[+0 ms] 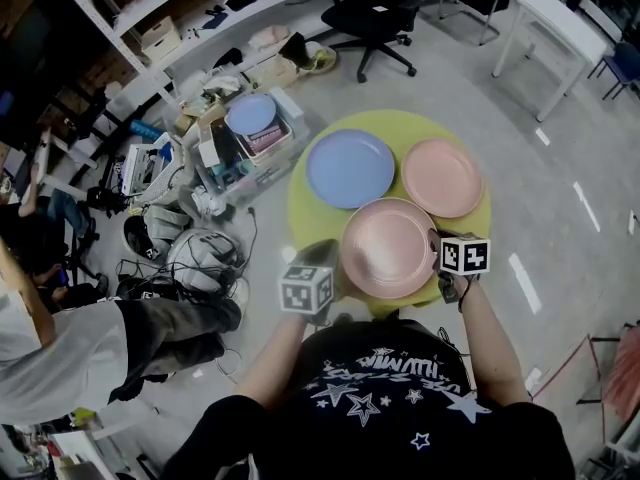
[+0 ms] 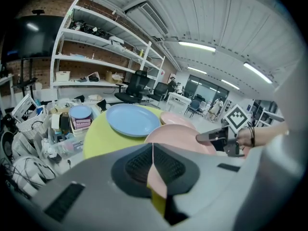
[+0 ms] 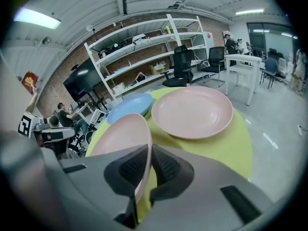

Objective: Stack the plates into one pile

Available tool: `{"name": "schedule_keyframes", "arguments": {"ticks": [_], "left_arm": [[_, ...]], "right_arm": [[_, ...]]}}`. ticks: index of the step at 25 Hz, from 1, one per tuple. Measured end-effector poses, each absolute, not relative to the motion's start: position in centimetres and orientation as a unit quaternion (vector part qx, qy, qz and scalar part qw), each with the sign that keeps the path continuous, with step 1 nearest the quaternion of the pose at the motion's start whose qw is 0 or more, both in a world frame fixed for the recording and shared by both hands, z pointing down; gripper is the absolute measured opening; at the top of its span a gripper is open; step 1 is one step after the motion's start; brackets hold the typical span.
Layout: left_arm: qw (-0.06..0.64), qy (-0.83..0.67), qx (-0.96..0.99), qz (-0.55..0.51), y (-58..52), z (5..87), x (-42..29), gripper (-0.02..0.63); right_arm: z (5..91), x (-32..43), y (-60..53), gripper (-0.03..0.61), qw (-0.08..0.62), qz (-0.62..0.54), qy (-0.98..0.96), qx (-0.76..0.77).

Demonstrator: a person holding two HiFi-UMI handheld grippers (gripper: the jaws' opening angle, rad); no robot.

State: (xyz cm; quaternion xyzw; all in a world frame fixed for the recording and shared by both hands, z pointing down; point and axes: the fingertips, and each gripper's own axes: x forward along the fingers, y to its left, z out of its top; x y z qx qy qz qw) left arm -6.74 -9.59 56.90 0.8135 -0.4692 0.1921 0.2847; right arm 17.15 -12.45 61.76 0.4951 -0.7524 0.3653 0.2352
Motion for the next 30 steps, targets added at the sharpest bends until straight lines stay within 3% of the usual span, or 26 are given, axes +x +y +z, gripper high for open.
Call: {"name": "schedule_keyframes", "arguments": {"ticks": [8, 21, 30], "left_arm": [[0.284, -0.473, 0.812, 0.19, -9.7, 56.3, -7.2, 0.02], [0.291, -0.504, 0.795, 0.173, -11.4, 55.9, -9.0, 0.02], [0.301, -0.534, 0.773, 0.161, -13.8, 56.1, -10.8, 0.02]], "right_arm": [[59.5, 16.7, -13.4, 0.029, 0.206, 0.373, -0.763, 0.486], [58.0, 15.6, -19.0, 0.032, 0.1, 0.44, -0.736, 0.504], [58.8, 13.3, -25.0, 0.037, 0.082, 0.467, -0.72, 0.507]]}}
